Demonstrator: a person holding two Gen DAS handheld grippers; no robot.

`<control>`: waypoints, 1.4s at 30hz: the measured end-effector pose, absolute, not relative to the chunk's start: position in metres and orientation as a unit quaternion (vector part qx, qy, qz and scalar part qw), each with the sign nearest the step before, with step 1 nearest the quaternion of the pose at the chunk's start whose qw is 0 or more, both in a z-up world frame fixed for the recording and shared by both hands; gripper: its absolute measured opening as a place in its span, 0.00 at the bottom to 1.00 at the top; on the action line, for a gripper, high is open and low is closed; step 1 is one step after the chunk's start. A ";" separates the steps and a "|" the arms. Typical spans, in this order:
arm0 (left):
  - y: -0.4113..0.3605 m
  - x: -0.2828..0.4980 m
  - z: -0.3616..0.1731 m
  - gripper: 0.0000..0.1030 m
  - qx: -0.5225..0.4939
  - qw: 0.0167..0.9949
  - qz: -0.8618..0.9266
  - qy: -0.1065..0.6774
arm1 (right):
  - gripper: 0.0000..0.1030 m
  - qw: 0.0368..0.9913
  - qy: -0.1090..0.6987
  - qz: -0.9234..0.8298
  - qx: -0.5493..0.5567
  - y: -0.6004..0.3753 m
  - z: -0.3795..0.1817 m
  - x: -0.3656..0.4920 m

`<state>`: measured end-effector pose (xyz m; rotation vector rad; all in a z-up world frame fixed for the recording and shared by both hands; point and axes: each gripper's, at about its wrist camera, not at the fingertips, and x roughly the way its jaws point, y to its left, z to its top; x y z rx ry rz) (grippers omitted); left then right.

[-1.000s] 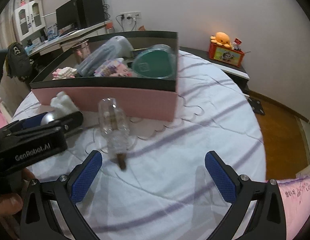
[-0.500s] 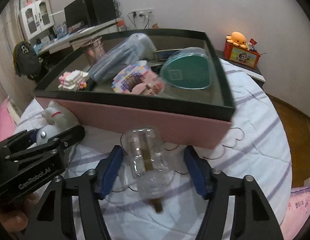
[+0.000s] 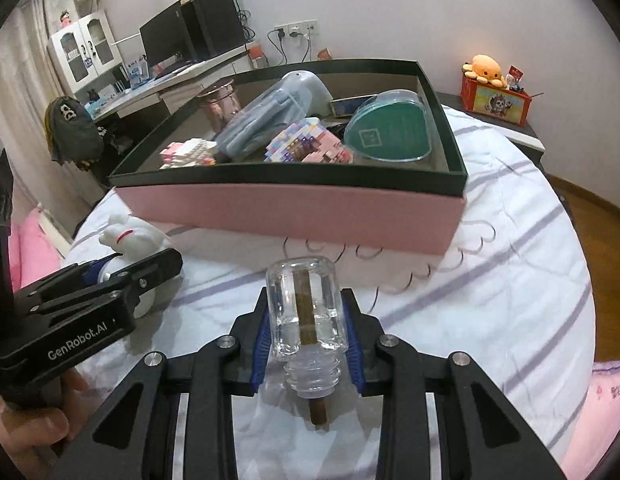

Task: Organize rigid objects
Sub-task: 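Carry the silver ball and glass bottle into the box and release both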

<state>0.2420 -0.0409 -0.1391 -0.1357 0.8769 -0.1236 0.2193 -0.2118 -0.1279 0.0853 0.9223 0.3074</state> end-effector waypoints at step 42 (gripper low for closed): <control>-0.074 0.342 -0.070 0.48 -0.072 0.913 -0.128 0.382 | 0.32 0.903 0.405 0.133 0.057 -0.237 -0.070 0.326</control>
